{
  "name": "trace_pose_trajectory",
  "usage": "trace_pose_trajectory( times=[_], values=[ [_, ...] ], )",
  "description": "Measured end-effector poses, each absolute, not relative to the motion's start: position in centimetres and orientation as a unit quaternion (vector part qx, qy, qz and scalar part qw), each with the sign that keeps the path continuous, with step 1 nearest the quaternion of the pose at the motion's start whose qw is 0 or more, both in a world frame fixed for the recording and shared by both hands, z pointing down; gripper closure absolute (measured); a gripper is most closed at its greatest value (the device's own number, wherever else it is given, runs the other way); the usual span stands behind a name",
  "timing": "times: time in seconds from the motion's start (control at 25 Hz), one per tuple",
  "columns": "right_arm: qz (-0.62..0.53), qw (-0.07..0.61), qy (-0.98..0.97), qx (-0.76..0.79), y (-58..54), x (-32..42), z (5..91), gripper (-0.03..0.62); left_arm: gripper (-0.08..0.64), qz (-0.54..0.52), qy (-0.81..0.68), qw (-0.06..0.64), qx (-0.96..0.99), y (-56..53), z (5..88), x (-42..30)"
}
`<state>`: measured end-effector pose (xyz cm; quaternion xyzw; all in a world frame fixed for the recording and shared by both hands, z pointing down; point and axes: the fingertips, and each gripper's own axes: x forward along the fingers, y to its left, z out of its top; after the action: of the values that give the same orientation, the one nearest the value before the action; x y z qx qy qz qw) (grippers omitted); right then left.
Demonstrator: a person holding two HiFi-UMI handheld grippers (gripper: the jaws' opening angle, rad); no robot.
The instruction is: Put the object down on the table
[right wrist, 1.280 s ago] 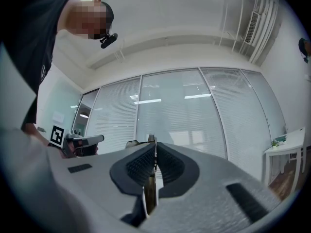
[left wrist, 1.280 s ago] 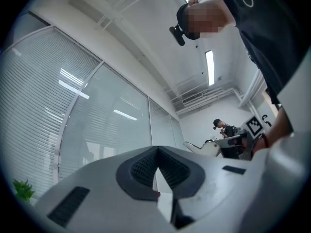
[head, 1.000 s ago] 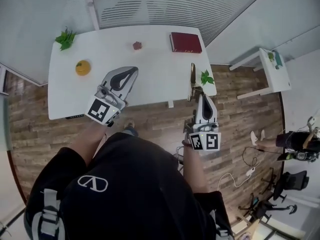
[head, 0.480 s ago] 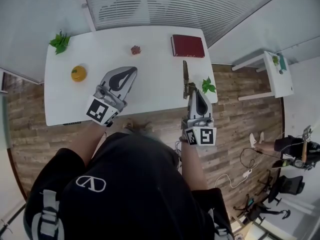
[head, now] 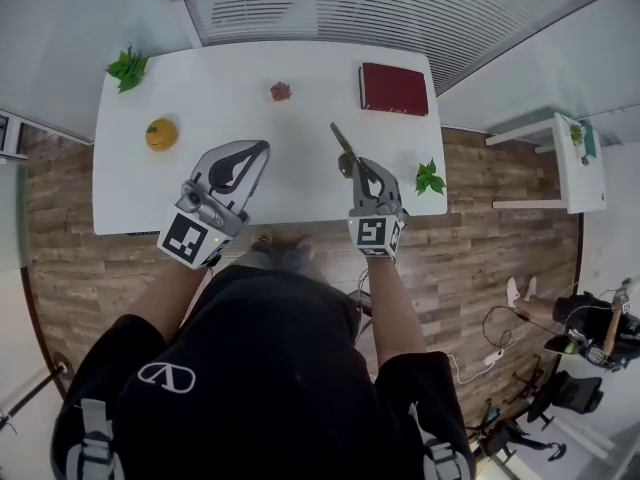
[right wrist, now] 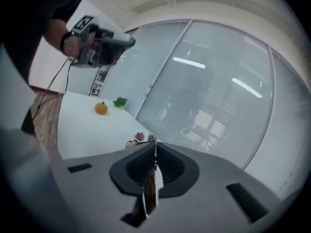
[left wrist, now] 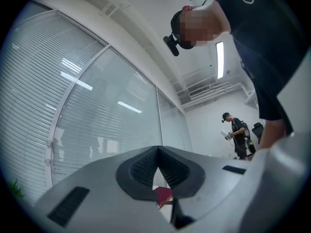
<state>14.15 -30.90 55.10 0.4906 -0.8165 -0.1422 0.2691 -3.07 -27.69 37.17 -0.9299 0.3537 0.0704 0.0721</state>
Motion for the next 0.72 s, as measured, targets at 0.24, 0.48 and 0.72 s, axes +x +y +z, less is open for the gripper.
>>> trace_pose_trajectory(
  times=[0.24, 0.48, 0.72],
  values=[
    [-0.16, 0.355, -0.817, 0.426, -33.7, 12.1, 62.6, 0.581, 0.555, 0.055, 0.361, 0.073, -0.928, -27.6, 37.8, -3.1],
    [-0.167, 0.419, -0.808, 0.379, -35.3, 11.3, 68.5, 0.581, 0.555, 0.044, 0.364, 0.075, -0.927, -27.7, 38.0, -3.1],
    [-0.172, 0.46, -0.796, 0.354, -35.8, 11.2, 72.3, 0.581, 0.555, 0.03, 0.366, 0.074, -0.927, -27.8, 38.9, -3.5]
  ],
)
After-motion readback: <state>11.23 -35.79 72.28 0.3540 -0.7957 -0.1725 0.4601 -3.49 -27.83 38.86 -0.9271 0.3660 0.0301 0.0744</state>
